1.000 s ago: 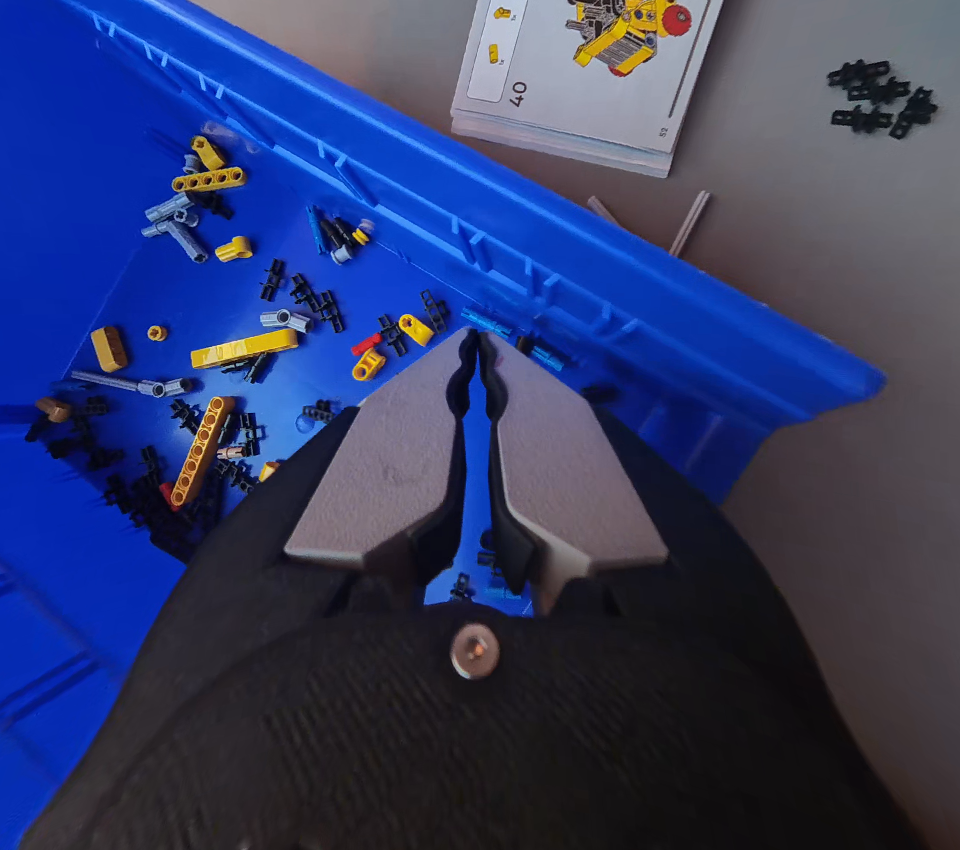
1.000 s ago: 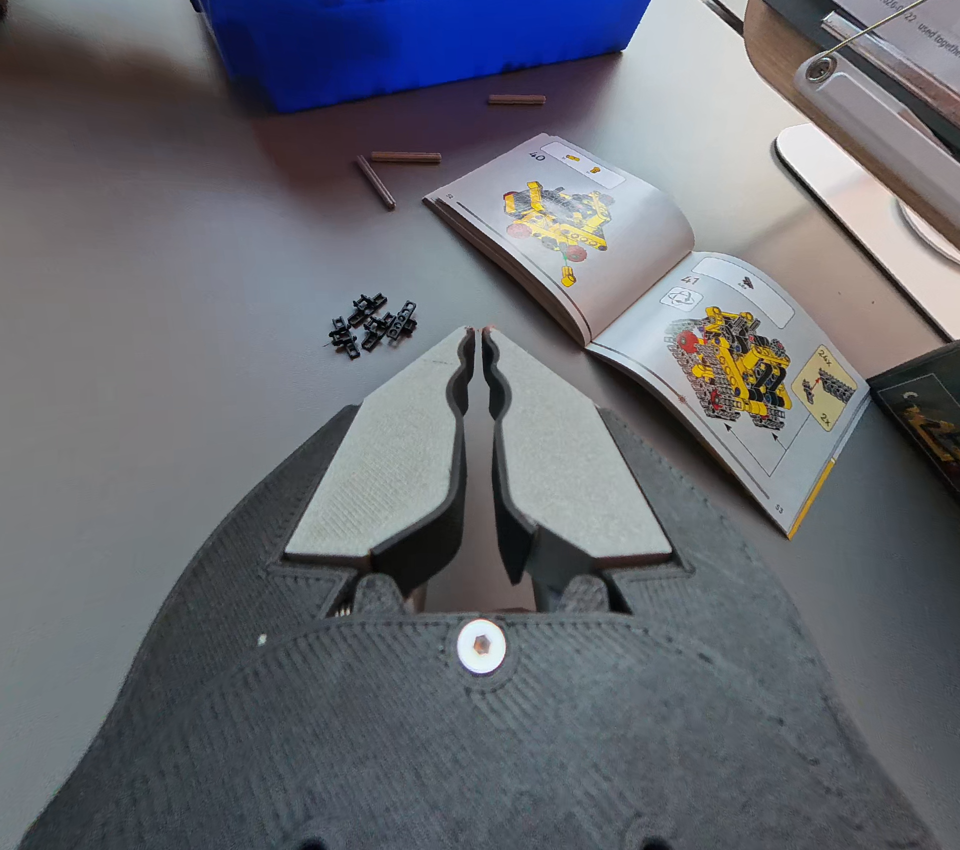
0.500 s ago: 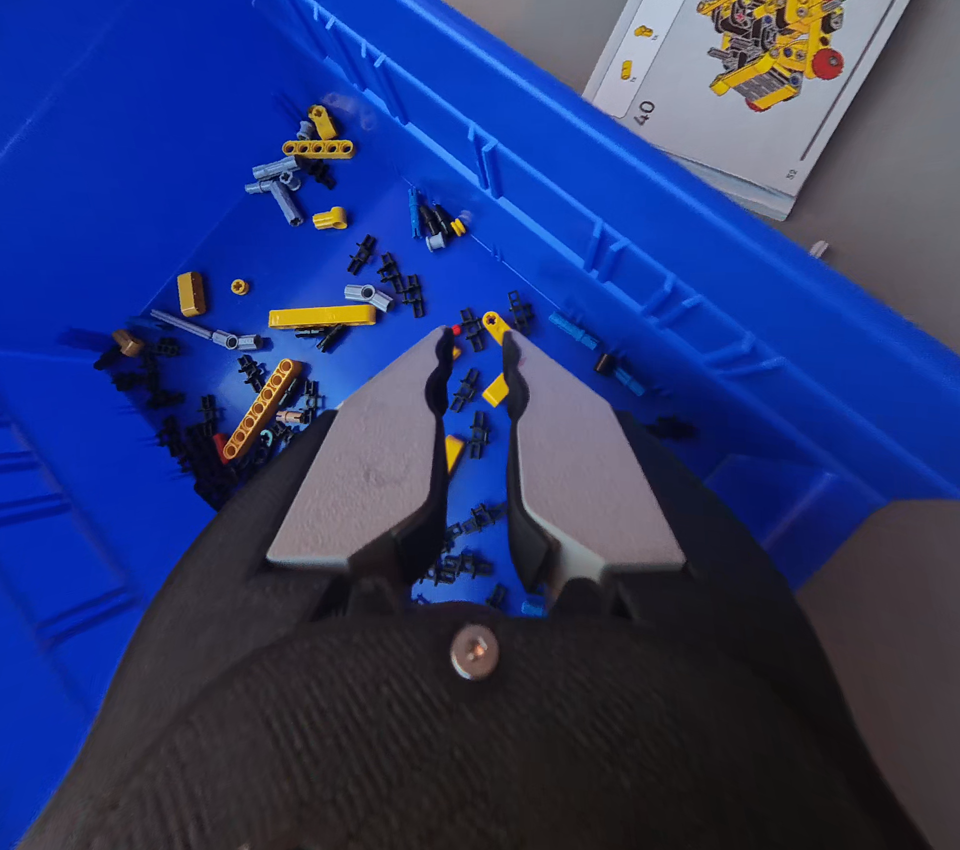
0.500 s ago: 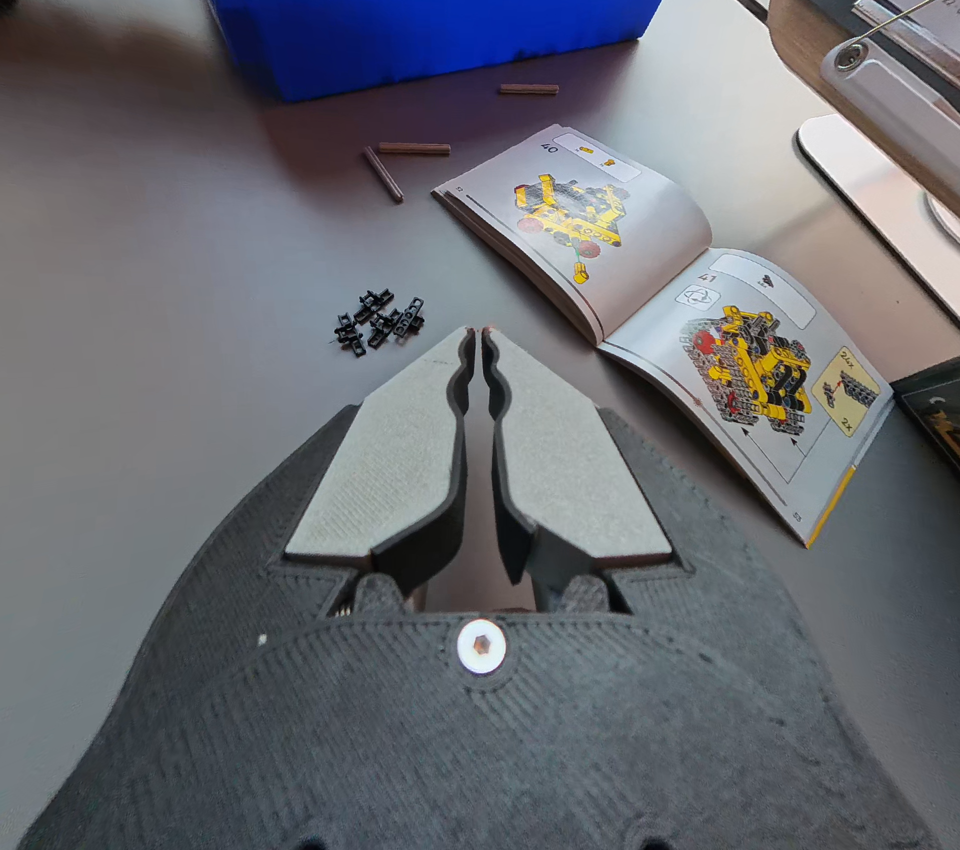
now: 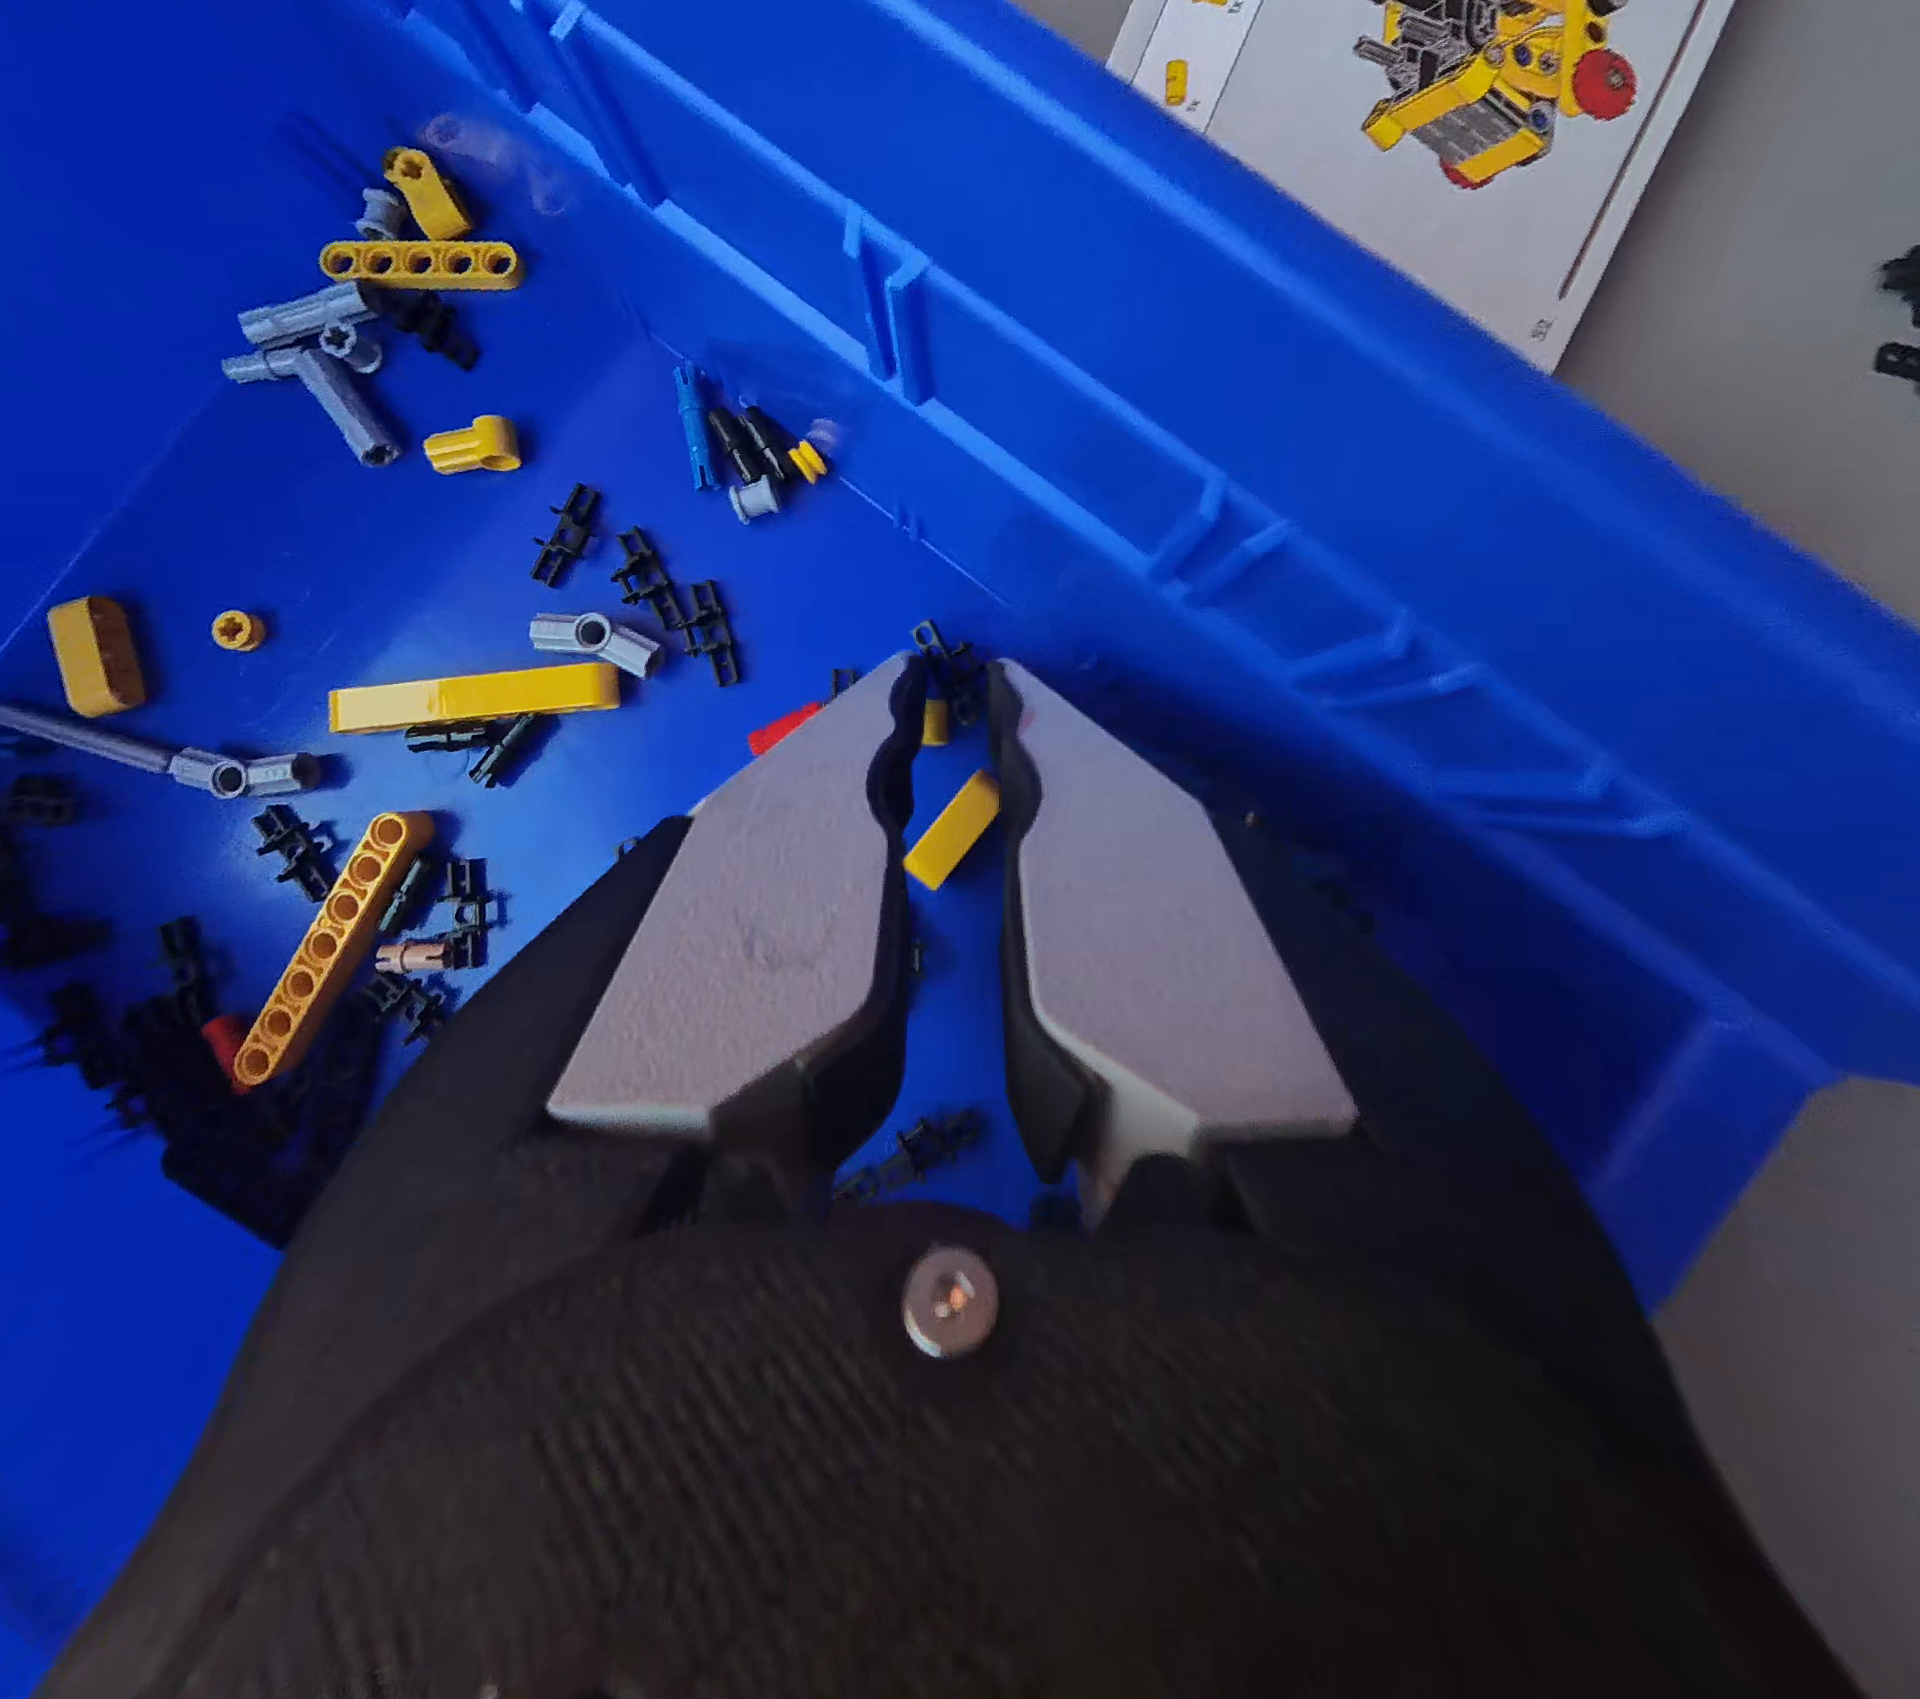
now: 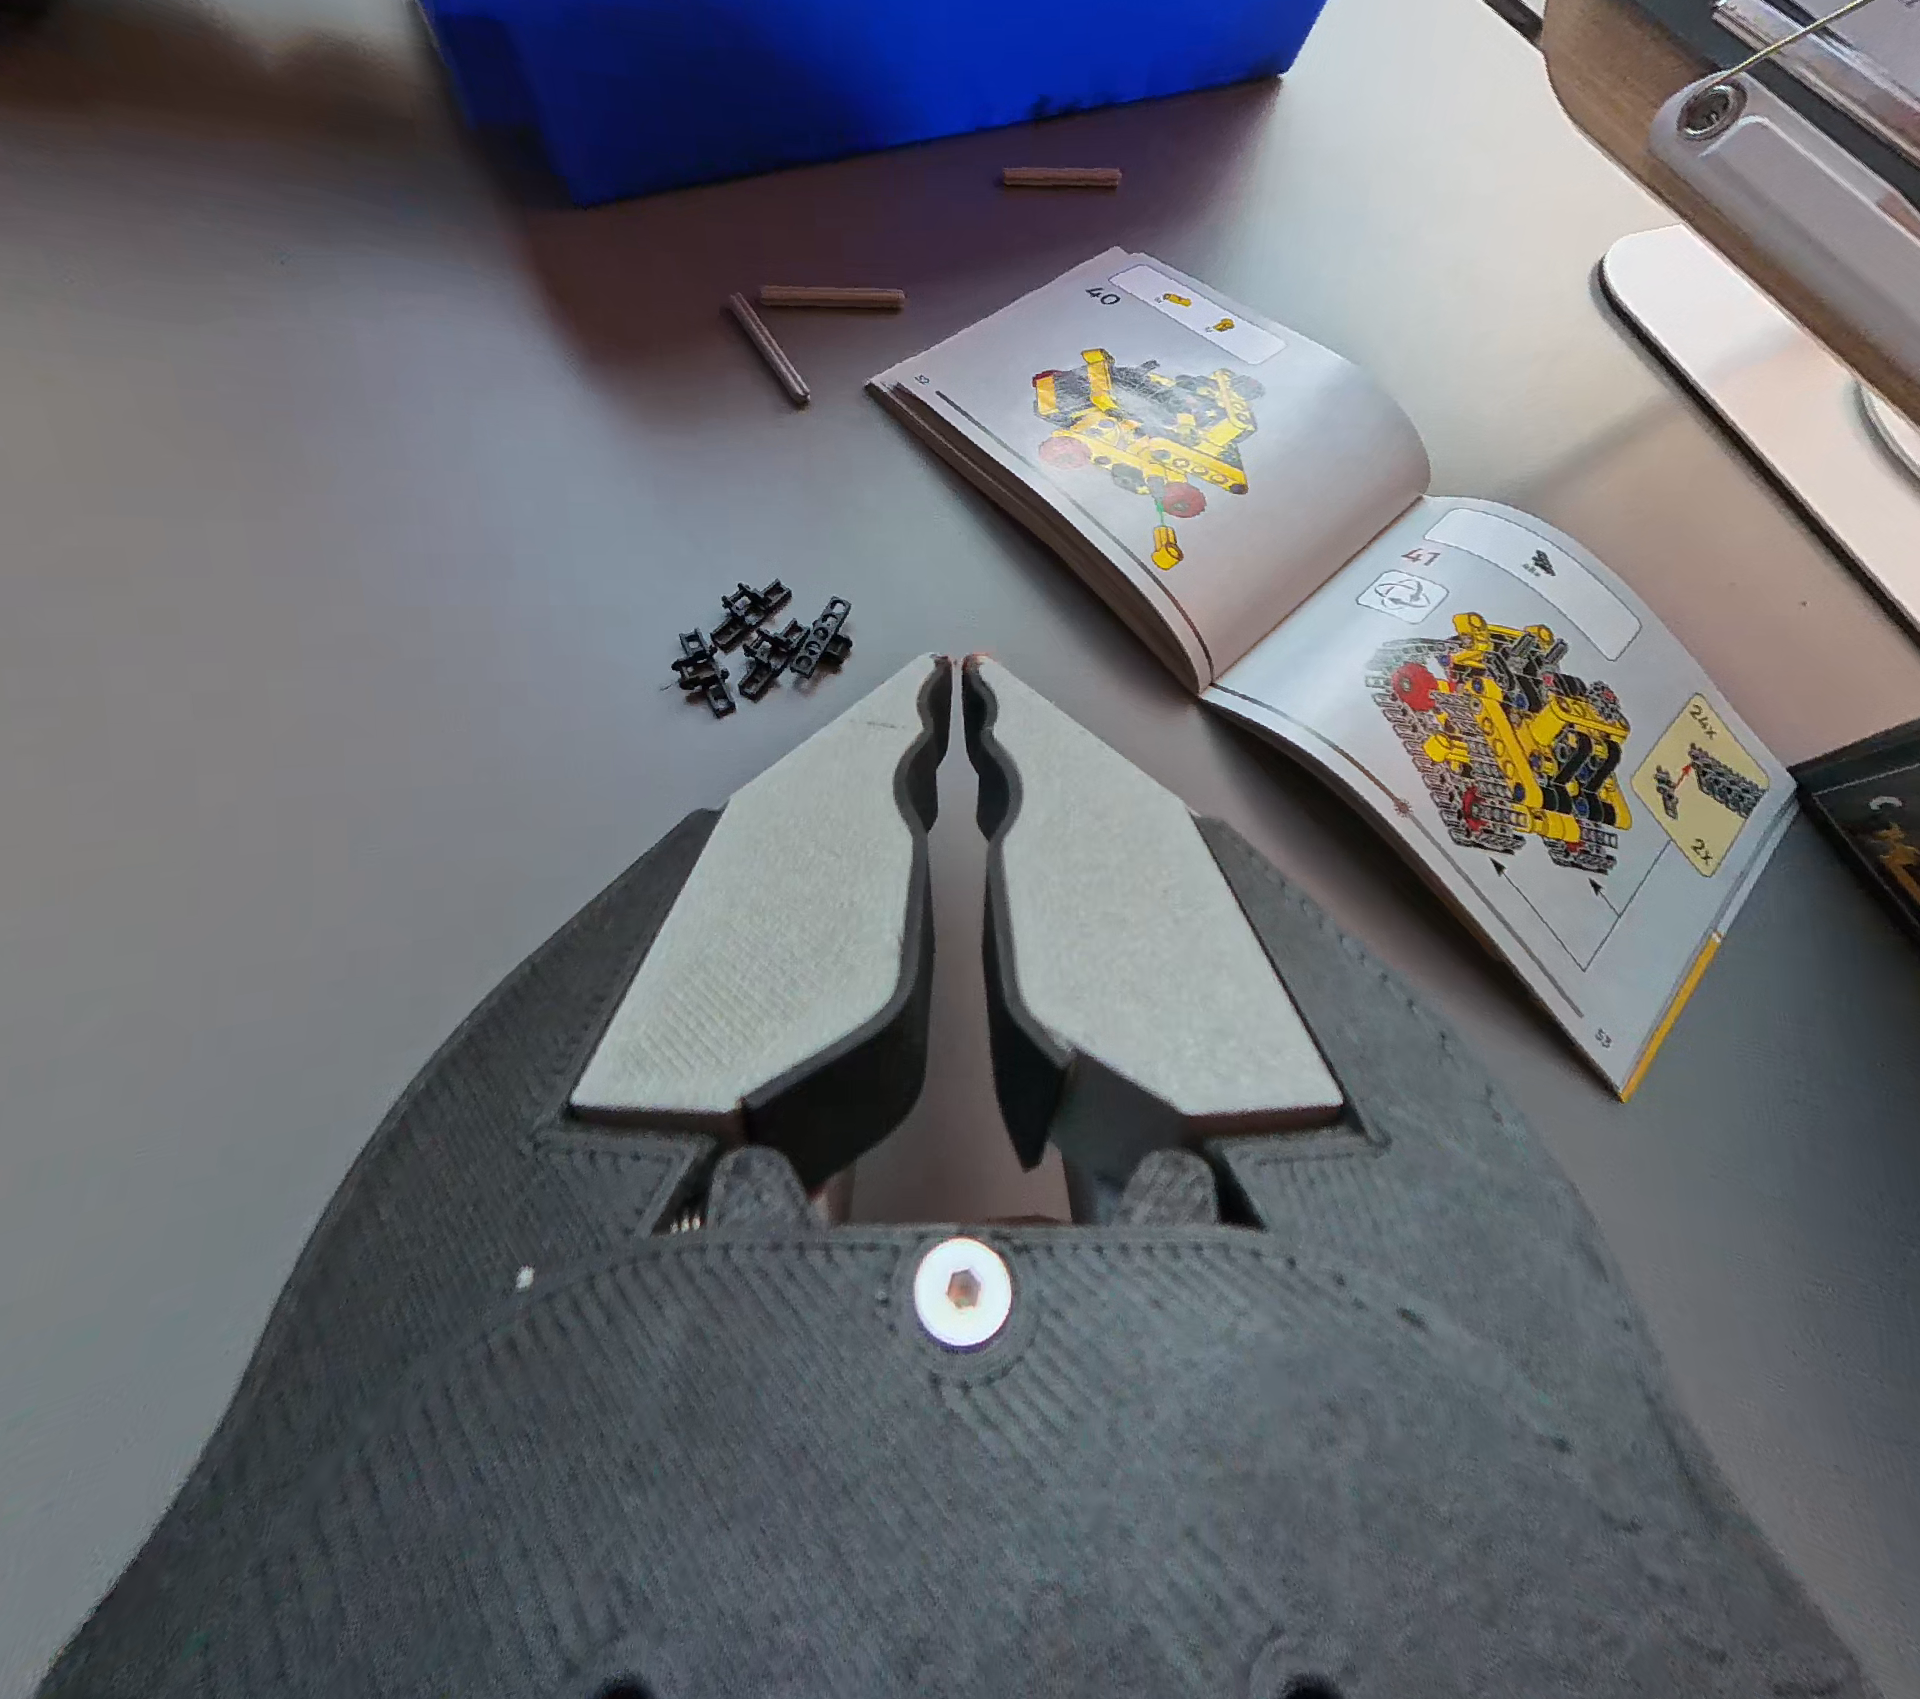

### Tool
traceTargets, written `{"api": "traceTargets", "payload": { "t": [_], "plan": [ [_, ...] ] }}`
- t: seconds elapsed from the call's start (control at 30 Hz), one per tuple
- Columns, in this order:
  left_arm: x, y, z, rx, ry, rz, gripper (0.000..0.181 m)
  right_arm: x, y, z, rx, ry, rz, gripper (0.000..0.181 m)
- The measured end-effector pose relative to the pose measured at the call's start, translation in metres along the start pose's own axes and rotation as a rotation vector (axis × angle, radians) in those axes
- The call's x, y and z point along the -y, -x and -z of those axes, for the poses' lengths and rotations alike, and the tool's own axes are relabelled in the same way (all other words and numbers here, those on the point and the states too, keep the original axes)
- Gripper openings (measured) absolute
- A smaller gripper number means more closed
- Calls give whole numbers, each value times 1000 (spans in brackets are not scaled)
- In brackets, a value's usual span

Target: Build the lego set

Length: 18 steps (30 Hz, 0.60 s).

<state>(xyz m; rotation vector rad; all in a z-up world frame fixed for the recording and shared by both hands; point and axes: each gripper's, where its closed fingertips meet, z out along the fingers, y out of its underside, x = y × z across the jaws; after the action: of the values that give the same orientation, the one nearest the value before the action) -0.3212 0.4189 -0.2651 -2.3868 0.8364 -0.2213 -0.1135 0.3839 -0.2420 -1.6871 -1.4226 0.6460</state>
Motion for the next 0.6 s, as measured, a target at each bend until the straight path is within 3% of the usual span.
{"api": "traceTargets", "payload": {
  "t": [0.23,0.6],
  "plan": [
    [18,13,25,30,-176,86,7,0,1,1,6,-2,2,0],
    [2,-1,2,18,-40,-7,24,0,4,-1,14,7,15,0]
  ]
}}
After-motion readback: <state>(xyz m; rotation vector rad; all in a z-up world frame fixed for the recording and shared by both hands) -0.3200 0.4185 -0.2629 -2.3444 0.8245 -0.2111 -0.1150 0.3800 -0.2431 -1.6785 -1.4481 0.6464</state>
